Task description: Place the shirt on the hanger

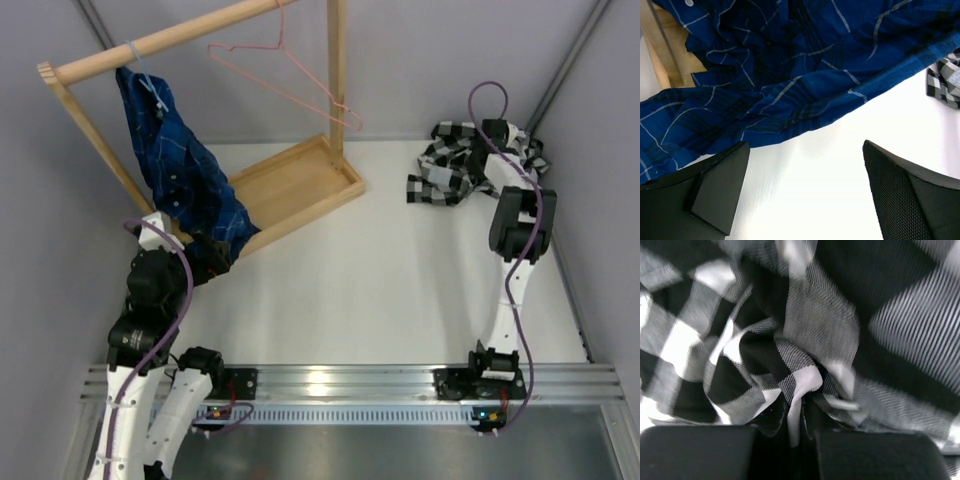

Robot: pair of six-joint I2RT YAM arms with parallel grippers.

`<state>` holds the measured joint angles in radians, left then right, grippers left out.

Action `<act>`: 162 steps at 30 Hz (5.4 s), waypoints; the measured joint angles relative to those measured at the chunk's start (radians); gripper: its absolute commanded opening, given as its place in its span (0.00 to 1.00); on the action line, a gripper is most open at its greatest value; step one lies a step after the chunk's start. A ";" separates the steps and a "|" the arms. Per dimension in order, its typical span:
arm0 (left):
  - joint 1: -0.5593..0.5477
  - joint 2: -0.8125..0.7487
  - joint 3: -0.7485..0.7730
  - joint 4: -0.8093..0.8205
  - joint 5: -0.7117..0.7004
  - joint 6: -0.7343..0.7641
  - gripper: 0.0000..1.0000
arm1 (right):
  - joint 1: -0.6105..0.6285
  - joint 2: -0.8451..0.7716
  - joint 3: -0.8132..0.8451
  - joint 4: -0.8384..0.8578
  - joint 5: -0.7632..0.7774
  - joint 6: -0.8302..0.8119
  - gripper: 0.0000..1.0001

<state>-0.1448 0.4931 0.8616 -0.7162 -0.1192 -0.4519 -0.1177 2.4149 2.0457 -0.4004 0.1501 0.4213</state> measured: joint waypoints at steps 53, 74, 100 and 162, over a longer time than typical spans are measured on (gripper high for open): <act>-0.001 -0.027 -0.015 0.036 0.131 0.020 0.98 | 0.434 -0.872 -1.026 -0.050 -0.153 -0.223 0.00; -0.001 -0.041 -0.018 0.036 0.132 0.021 0.98 | 0.536 -1.800 -1.281 0.263 -0.629 -0.092 0.01; -0.002 0.007 -0.022 0.044 0.193 0.027 0.98 | 1.335 -1.557 -1.188 -0.295 0.214 0.205 0.70; -0.856 0.647 0.008 0.806 0.319 0.663 0.96 | 0.767 -1.275 -1.008 -0.246 -0.249 -0.264 0.02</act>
<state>-1.0008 1.1400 0.8700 0.0898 0.2001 0.2115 0.6495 1.1404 1.0378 -0.6460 -0.0990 0.1577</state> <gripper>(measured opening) 0.930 0.025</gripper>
